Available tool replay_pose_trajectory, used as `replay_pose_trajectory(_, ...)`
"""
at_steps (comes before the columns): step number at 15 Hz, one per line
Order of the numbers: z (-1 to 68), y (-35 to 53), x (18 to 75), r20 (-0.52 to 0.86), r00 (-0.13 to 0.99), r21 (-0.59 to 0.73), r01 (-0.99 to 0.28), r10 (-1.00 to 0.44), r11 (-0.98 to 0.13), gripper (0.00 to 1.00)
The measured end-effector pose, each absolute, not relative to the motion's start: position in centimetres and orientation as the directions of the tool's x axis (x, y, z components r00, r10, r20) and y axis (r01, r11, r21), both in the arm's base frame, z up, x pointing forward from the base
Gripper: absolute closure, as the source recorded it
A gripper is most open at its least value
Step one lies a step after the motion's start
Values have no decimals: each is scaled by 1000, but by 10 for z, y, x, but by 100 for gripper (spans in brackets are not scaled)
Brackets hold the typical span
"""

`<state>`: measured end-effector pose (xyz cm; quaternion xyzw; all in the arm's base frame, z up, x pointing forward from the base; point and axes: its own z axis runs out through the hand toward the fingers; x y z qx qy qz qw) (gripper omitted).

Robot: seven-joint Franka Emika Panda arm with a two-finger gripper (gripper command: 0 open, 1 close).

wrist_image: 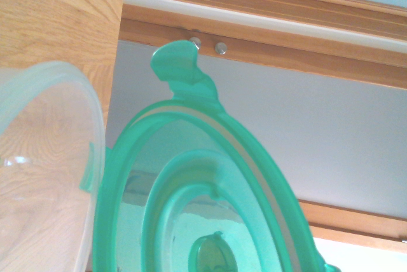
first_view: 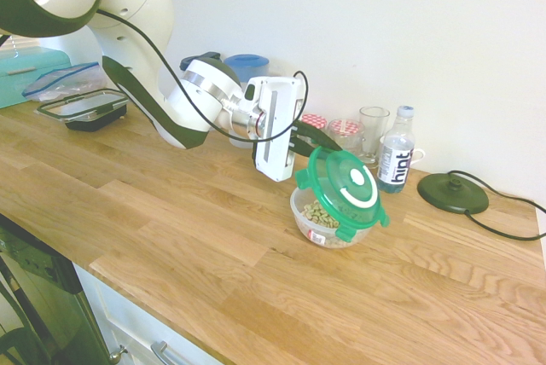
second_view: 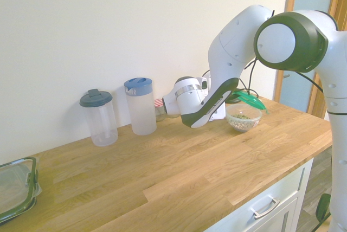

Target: Cover the lid of food container

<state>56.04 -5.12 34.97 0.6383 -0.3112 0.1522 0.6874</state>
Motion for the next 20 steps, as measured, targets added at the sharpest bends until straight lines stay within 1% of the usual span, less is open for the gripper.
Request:
replay_pose_trajectory(2, 351, -47, 561, 624, 758, 781, -609, -189, 137, 100)
replay_pose_trajectory(3, 352, -45, 561, 624, 757, 781, -610, -192, 135, 0)
replay_pose_trajectory(10, 349, -32, 559, 616, 760, 787, -605, -207, 120, 0)
replay_pose_trajectory(16, 346, -11, 556, 605, 767, 794, -602, -213, 85, 0)
replay_pose_trajectory(18, 347, -2, 555, 602, 765, 792, -608, -230, 52, 0)
replay_pose_trajectory(20, 350, 8, 552, 587, 761, 793, -609, -278, 8, 0)
